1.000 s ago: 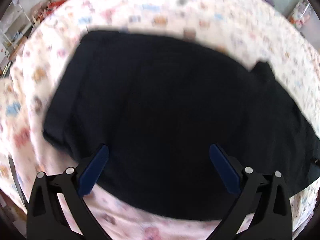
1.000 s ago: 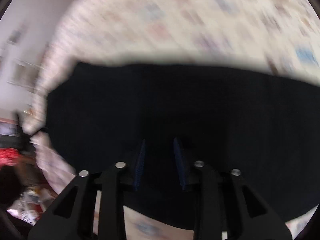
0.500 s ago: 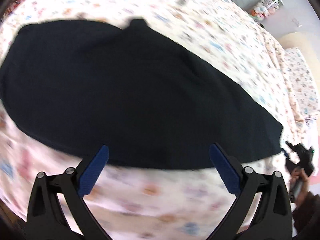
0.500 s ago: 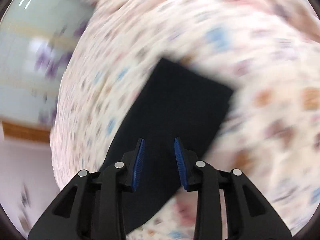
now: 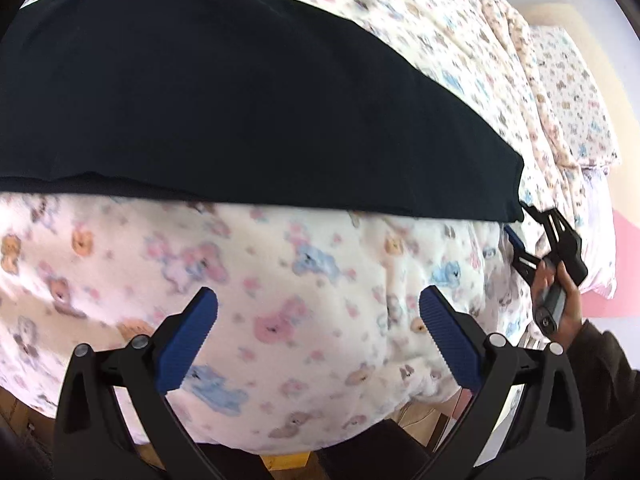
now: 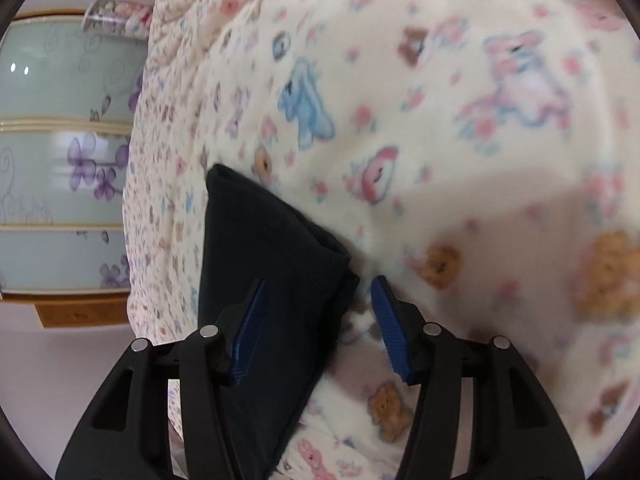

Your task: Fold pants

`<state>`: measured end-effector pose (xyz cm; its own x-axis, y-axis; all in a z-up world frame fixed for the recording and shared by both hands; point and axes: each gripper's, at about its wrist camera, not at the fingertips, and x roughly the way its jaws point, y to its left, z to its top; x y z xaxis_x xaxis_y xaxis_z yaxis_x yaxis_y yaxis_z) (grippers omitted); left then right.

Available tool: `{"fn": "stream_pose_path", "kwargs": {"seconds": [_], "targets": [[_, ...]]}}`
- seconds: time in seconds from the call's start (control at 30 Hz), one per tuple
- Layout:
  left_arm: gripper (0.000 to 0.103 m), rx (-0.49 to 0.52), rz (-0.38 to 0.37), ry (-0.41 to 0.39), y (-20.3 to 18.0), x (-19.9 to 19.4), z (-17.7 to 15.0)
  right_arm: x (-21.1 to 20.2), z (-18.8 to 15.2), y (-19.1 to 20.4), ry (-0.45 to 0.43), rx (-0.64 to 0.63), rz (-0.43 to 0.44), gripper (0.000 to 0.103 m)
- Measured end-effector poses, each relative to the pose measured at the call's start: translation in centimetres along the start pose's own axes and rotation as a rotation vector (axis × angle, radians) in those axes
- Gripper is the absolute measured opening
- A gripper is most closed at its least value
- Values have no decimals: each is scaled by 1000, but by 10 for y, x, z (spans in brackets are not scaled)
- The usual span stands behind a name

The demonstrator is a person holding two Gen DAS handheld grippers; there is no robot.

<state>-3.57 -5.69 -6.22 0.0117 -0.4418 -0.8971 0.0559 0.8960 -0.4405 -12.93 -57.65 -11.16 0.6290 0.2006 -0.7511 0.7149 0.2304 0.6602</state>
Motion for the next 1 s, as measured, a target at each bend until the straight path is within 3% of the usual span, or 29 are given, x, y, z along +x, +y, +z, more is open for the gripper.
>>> {"fn": "stream_pose_path", "kwargs": {"seconds": [0.07, 0.13, 0.27, 0.4, 0.63, 0.77, 1.0], "targets": [[101, -5, 6, 2, -5, -6, -8, 6, -1, 4, 3, -31, 15, 44], [101, -19, 13, 7, -5, -3, -13, 8, -3, 10, -8, -80, 5, 43], [101, -45, 19, 11, 10, -13, -16, 9, -6, 4, -19, -89, -17, 16], [101, -49, 22, 2, 17, -21, -17, 0, -14, 21, -61, -174, -5, 14], [101, -78, 8, -26, 32, -32, -19, -18, -31, 83, -75, -341, 140, 14], [101, -105, 8, -46, 49, -43, -20, -13, -54, 131, -27, -450, 226, 14], [101, -197, 1, -94, 88, -62, -24, 22, -139, 221, 158, -654, 364, 14]]}}
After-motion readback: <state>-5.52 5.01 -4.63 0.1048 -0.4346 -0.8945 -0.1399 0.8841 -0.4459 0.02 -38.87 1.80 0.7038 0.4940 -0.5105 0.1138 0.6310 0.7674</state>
